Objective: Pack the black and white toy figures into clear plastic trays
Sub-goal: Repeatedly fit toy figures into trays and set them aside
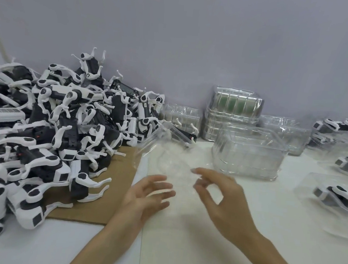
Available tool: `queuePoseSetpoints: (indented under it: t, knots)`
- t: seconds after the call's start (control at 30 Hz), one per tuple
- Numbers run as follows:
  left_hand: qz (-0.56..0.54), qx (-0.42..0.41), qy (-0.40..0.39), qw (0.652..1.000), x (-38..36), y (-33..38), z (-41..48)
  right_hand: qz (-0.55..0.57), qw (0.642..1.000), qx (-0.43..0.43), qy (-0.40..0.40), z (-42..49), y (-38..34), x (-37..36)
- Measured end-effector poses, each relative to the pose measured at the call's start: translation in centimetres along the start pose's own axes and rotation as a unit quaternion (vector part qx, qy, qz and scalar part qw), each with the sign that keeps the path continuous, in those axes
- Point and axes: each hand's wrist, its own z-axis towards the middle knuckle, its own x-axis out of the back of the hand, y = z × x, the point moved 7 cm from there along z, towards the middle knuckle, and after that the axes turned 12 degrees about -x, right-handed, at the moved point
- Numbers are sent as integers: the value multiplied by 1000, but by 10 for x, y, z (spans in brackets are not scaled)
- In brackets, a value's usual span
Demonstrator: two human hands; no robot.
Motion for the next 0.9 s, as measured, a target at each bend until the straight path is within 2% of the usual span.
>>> queuePoseSetpoints:
  t: [0.07,0.1,0.17,0.23,0.27,0.3,0.33,0.4,0.47,0.53,0.63,0.77,0.9]
  knots:
    - [-39,-23,78,996,14,6,6,-2,1000,-1,14,4,-1,19]
    - [-40,-38,113,992,22,10,8,-21,1000,5,-9,5,-2,24]
    - [-8,-63,152,986,35,20,10,-75,991,14,-105,3,-3,23]
    - [22,-70,144,987,38,24,10,-114,967,4,-227,-4,0,10]
    - [41,-70,128,988,36,25,10,-112,958,-5,-263,-6,0,6]
    - [73,-71,105,989,33,25,9,-91,960,-6,-263,-4,-2,4]
    - [113,-73,78,988,28,23,8,-57,972,-4,-230,3,-7,7]
    - [161,-73,38,983,19,20,5,21,992,-19,-127,29,-9,15]
    - [170,-80,19,982,13,19,4,81,989,-99,-72,66,6,12]
    - [174,-88,14,981,11,19,3,145,961,-223,-76,104,33,-5]
    - [173,-90,16,981,14,18,6,194,898,-381,-103,144,66,-39]
    - [169,-97,20,981,18,15,8,129,881,-446,-97,172,102,-69]
    - [165,-114,33,979,19,16,8,116,858,-485,-119,173,127,-91]
